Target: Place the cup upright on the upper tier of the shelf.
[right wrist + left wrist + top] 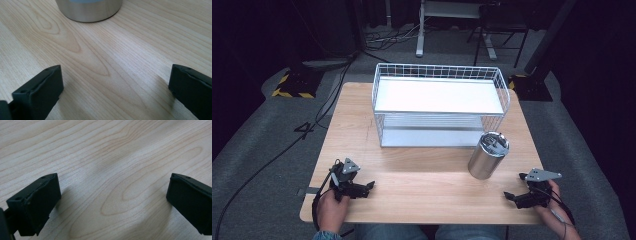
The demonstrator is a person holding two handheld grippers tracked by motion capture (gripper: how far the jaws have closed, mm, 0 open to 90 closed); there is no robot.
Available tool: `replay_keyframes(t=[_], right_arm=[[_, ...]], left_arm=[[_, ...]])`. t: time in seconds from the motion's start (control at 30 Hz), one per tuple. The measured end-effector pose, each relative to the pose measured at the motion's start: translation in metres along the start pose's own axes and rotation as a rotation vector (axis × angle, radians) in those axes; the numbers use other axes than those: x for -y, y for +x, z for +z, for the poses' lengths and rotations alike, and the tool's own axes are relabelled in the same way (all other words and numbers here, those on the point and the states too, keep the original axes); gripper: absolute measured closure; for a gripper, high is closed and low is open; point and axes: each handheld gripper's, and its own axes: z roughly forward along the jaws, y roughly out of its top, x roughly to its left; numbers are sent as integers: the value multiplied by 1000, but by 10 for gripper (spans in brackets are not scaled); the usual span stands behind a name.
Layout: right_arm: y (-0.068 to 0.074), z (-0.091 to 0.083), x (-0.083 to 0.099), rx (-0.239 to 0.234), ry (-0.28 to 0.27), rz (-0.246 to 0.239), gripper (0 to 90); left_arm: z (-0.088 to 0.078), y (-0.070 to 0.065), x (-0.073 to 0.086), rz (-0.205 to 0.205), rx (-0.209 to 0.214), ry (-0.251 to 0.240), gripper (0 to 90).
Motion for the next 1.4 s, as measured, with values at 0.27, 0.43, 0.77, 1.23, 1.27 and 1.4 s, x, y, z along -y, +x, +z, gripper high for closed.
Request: replay_keyframes(t=[0.27, 0.43, 0.77, 1.23, 1.27, 1.4], right_arm=[[-2, -1, 1, -15, 3, -13, 0], [-1, 0, 0, 20, 6, 20, 0], [1, -1, -3, 3, 35, 16, 0], [5, -25, -23, -58, -89, 42, 0], [5, -26, -24, -62, -97, 45, 0], [6, -32, -29, -74, -138, 41, 0]], left_arm=[[0, 0, 0, -2, 2, 1, 0], [0, 0, 0, -1, 1, 0, 0], [0, 0, 0, -1, 1, 0, 0], [0, -1, 0, -4, -1, 4, 0], [0, -1, 0, -4, -1, 4, 0], [0, -1, 0, -4, -1, 4, 0]])
